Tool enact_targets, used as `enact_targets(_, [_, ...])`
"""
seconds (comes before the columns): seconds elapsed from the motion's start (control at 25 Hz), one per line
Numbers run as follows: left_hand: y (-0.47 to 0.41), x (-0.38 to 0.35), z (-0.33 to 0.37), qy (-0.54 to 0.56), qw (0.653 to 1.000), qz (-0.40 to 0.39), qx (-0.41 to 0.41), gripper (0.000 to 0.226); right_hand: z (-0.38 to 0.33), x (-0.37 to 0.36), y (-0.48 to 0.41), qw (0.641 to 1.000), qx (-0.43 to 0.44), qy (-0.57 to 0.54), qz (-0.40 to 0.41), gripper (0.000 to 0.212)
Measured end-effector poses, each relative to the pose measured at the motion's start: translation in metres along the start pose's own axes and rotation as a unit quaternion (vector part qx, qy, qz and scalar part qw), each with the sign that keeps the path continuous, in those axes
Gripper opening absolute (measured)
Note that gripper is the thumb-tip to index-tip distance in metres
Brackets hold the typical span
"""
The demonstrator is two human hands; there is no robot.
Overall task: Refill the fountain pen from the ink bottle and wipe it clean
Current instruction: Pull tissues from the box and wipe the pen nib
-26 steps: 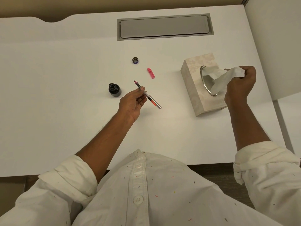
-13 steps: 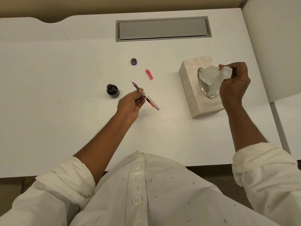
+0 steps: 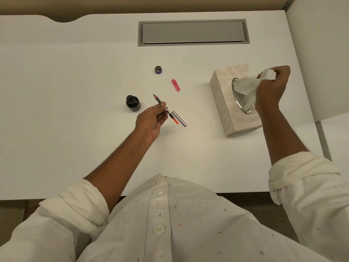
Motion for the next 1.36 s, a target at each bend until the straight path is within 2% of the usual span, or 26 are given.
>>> enact_targets(0.08, [0.0,0.0,-0.003,-0.002,1.0,-0.002,0.002,0.004,0.001,-0.001,-0.002,0.998,-0.038,-0.058,0.004,0.018])
enact_targets(0.24, [-0.002,-0.002,-0.005,-0.007,1.0,-0.007,0.004,0.004,0.007,-0.001,-0.007,0.967,-0.168,-0.193,0.021,0.024])
enact_targets(0.36, [-0.003,-0.012,-0.005,0.001,1.0,-0.028,0.004,0.002,0.013,-0.003,-0.006,0.949,-0.225,-0.222,0.012,0.031])
enact_targets(0.44, [-0.001,-0.029,-0.006,0.002,0.998,-0.058,0.01,0.003,0.01,-0.004,-0.005,0.953,-0.233,-0.195,0.0,0.029])
enact_targets(0.56, [0.006,-0.064,-0.009,0.0,0.995,-0.102,0.021,0.004,0.0,-0.007,-0.003,0.976,-0.182,-0.104,-0.056,0.029])
enact_targets(0.64, [0.01,-0.087,-0.013,0.003,0.992,-0.118,0.031,0.004,-0.004,-0.009,0.001,0.986,-0.14,0.0,-0.087,0.012])
enact_targets(0.68, [0.011,-0.096,-0.015,0.002,0.992,-0.123,0.036,0.004,-0.003,-0.01,0.003,0.986,-0.122,0.065,-0.098,0.012])
enact_targets(0.72, [0.012,-0.102,-0.017,0.0,0.991,-0.125,0.04,0.005,-0.003,-0.011,0.003,0.978,-0.1,0.147,-0.106,0.027])
enact_targets(0.8, [0.012,-0.109,-0.023,-0.003,0.991,-0.124,0.047,0.006,0.002,-0.01,0.002,0.941,-0.046,0.32,-0.103,0.052])
enact_targets(0.96, [0.01,-0.108,-0.03,-0.007,0.992,-0.11,0.055,0.004,0.014,-0.012,0.002,0.854,0.01,0.507,-0.116,0.056])
enact_targets(1.08, [0.007,-0.104,-0.031,-0.005,0.994,-0.097,0.055,0.003,0.02,-0.018,0.005,0.808,0.049,0.575,-0.116,0.046])
enact_targets(1.24, [0.002,-0.097,-0.029,-0.001,0.995,-0.082,0.053,0.004,0.023,-0.022,0.007,0.817,0.162,0.539,-0.126,0.02])
enact_targets(1.36, [0.0,-0.095,-0.029,0.0,0.995,-0.08,0.054,0.004,0.031,-0.021,0.009,0.818,0.174,0.532,-0.13,0.016])
Point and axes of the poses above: each hand's wrist, its own y-axis away from the middle knuckle, its own x-axis out of the back of the hand, z = x × y, the point moved 4 cm from there along -y, towards the middle knuckle, and after that the axes turned 11 degrees about -x, right-handed, at the moved point
